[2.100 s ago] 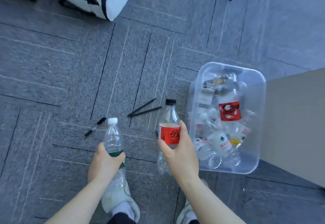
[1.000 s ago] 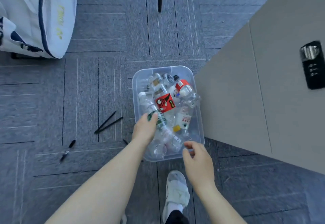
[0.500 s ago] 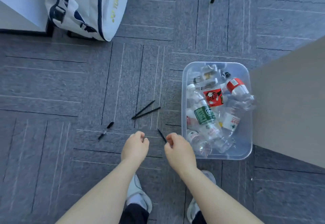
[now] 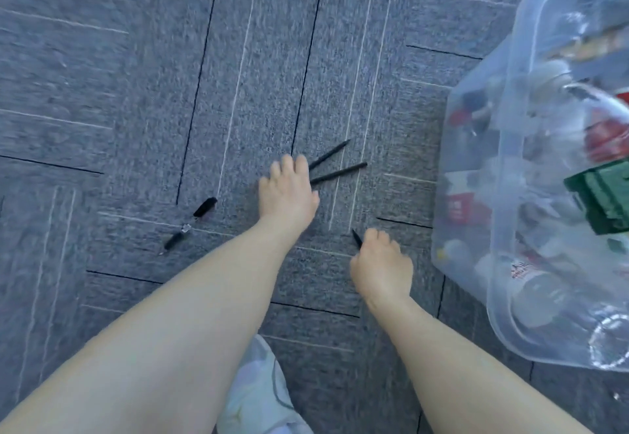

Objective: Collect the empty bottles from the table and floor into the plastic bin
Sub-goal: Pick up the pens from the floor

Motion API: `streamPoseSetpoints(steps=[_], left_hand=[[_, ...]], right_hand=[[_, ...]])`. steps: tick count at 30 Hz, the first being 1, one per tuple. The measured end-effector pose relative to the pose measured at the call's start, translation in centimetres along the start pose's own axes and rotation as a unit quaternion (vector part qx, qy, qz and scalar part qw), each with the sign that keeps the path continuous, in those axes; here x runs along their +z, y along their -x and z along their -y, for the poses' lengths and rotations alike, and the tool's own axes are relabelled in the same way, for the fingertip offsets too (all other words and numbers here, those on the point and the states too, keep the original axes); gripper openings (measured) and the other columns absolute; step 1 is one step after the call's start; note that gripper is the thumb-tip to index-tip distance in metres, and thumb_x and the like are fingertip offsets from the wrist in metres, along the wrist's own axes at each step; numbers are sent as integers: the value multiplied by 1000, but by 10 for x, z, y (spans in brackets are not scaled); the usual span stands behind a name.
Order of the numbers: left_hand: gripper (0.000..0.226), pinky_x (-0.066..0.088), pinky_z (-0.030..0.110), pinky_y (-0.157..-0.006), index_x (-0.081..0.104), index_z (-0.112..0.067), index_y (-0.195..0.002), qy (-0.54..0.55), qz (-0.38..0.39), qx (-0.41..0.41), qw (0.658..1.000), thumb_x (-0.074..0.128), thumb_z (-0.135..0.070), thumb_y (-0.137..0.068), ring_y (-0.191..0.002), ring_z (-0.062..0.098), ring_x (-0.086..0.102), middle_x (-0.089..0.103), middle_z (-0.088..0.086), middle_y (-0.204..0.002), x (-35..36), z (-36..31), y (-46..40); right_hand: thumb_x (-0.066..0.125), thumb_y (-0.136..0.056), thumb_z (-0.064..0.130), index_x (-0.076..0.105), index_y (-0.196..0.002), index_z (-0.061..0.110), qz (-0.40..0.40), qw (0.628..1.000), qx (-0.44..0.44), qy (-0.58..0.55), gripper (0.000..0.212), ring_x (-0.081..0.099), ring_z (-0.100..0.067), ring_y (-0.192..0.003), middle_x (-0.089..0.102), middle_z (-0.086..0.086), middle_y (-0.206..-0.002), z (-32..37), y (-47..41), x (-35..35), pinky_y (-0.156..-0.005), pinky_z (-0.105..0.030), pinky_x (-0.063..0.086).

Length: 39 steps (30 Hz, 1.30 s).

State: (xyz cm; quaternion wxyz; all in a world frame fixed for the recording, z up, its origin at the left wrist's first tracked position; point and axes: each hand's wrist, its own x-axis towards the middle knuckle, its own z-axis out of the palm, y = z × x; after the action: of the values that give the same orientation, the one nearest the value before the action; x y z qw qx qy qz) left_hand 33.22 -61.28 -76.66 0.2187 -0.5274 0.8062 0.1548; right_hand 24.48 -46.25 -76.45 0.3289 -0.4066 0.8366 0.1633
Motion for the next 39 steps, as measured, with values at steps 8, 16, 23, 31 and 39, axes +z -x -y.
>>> streamPoseSetpoints(steps=[8,16,23,31,39], left_hand=[[29,40,42,-65,34,-1,-124,48,-2,31,998,34,1,-95,-96,39,59,54,22,-115,7,9,-15],[28,37,36,-53,43,-10,-110,303,-66,-273,911,30,-34,-102,-73,37,60,65,17,-83,-37,115,119],[38,34,37,-69,50,-1,-113,395,-73,-398,824,28,-31,-104,-101,39,57,62,22,-111,-3,196,132],[32,30,36,-64,47,-5,-108,443,-132,-414,785,32,-33,-103,-83,34,52,57,11,-88,22,208,137],[35,31,31,-52,47,-18,-74,576,-136,-238,770,37,-38,-101,-57,16,44,45,-4,-61,-138,126,172]], right_hand=[[39,-95,16,45,-105,9,-49,995,-86,-21,13,45,-27,-66,53,-7,-83,-2,-1,-13,-47,-32,24],[40,-98,19,51,-111,16,24,959,-276,59,17,60,-32,-74,56,-7,-105,122,28,-77,-52,-32,36],[53,-87,0,44,-125,16,38,888,-399,228,43,46,-25,-54,37,-11,-132,257,12,-23,-41,-34,33],[45,-93,19,50,-116,12,-56,907,-375,181,24,56,-33,-100,62,-12,-105,266,-1,-1,-65,-37,37],[45,-86,22,41,-79,17,-30,951,-157,-266,9,53,-29,-59,58,-5,-65,157,97,-164,-54,-36,42]])
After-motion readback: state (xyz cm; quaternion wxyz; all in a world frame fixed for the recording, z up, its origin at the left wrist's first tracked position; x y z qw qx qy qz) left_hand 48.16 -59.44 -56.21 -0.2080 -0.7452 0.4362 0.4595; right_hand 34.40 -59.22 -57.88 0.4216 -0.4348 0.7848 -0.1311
